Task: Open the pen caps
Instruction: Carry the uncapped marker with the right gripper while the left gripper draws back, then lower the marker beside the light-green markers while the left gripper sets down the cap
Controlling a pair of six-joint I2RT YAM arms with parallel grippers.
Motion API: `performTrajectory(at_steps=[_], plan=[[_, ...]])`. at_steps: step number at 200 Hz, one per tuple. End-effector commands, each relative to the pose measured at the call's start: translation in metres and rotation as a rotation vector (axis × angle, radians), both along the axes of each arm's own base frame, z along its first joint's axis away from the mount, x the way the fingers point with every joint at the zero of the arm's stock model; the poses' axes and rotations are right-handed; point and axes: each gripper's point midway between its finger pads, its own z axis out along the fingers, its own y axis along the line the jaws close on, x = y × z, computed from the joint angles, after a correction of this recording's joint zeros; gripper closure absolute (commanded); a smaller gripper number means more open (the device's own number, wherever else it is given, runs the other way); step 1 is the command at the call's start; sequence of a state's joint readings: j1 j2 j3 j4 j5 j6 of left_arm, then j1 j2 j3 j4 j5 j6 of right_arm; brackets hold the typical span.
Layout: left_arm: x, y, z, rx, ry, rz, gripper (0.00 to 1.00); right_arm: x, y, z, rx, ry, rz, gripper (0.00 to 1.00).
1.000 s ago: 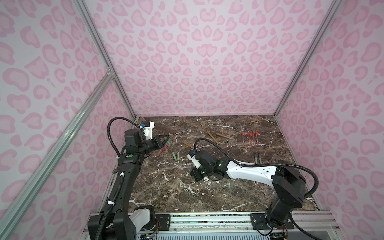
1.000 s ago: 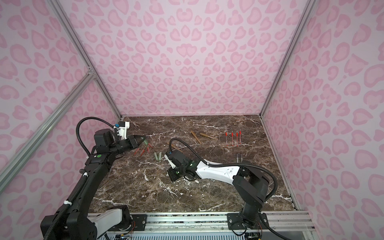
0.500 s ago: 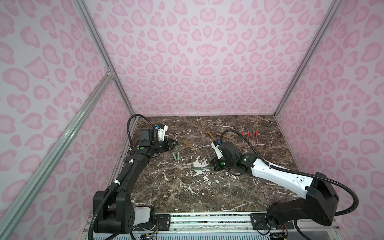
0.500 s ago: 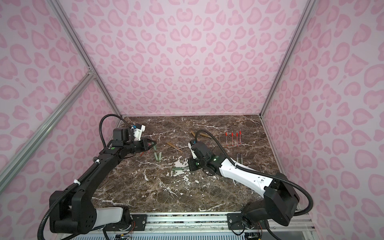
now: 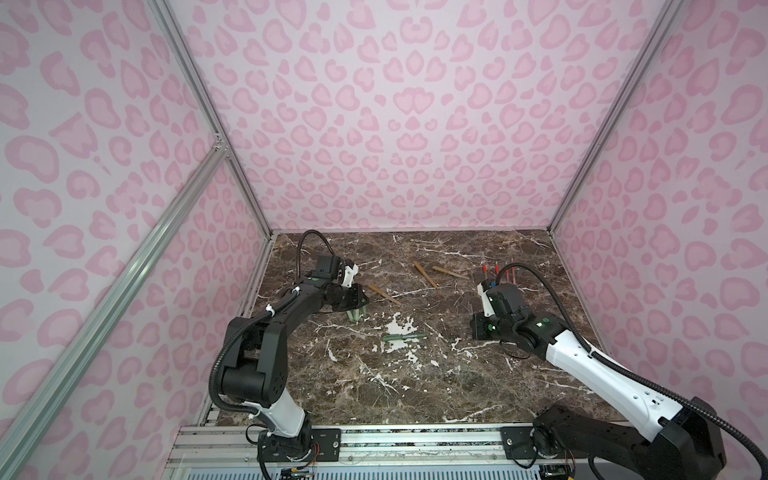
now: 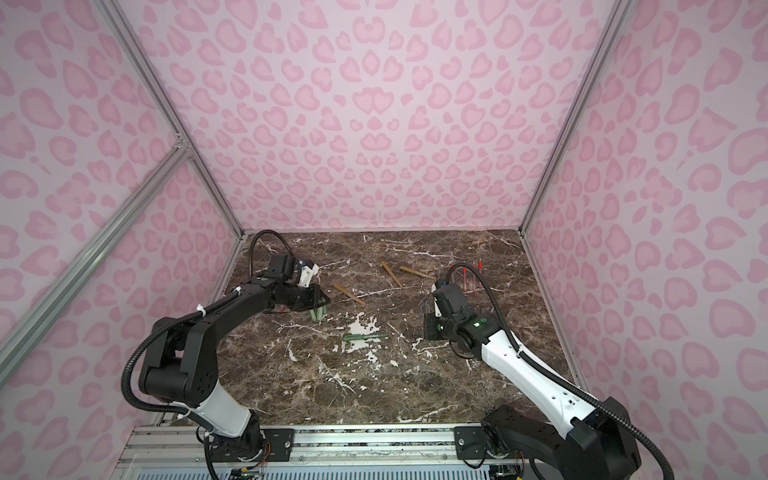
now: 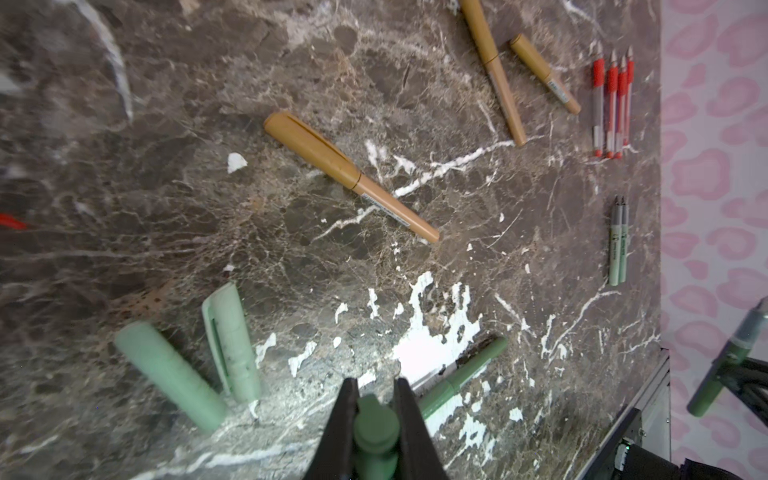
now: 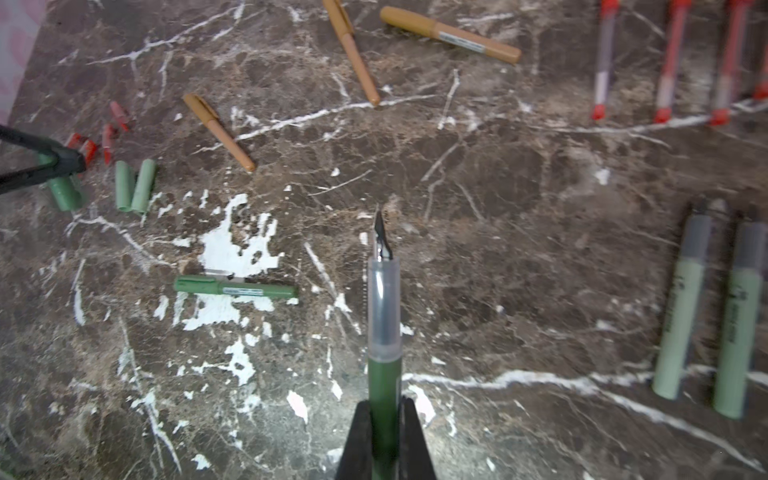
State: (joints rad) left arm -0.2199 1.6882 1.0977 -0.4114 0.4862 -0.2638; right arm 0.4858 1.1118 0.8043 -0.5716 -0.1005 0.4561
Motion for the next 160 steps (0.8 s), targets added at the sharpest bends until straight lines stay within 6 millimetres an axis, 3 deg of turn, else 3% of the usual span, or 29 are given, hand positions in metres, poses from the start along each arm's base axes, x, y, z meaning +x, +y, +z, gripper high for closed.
performTrajectory(at_steps=[1, 29, 78, 131, 160], plan=[[-0.002, -0.003, -0.013, 0.066, 0.024, -0.046, 0.97, -0.008, -0.012, -0.006, -0.013, 0.022, -0.008, 1.0], [0.005, -0.006, -0.034, 0.127, 0.084, -0.031, 0.97, -0.012, -0.031, -0.009, -0.018, 0.02, -0.056, 1.0], [0.007, -0.007, -0.06, 0.174, 0.161, -0.038, 0.96, -0.016, -0.045, -0.004, 0.005, -0.003, -0.087, 1.0], [0.01, -0.005, -0.075, 0.223, 0.195, -0.041, 0.91, -0.013, -0.048, -0.007, 0.007, 0.01, -0.094, 1.0], [0.01, 0.0, -0.074, 0.243, 0.19, -0.026, 0.87, -0.012, -0.05, -0.006, 0.005, 0.009, -0.093, 1.0]])
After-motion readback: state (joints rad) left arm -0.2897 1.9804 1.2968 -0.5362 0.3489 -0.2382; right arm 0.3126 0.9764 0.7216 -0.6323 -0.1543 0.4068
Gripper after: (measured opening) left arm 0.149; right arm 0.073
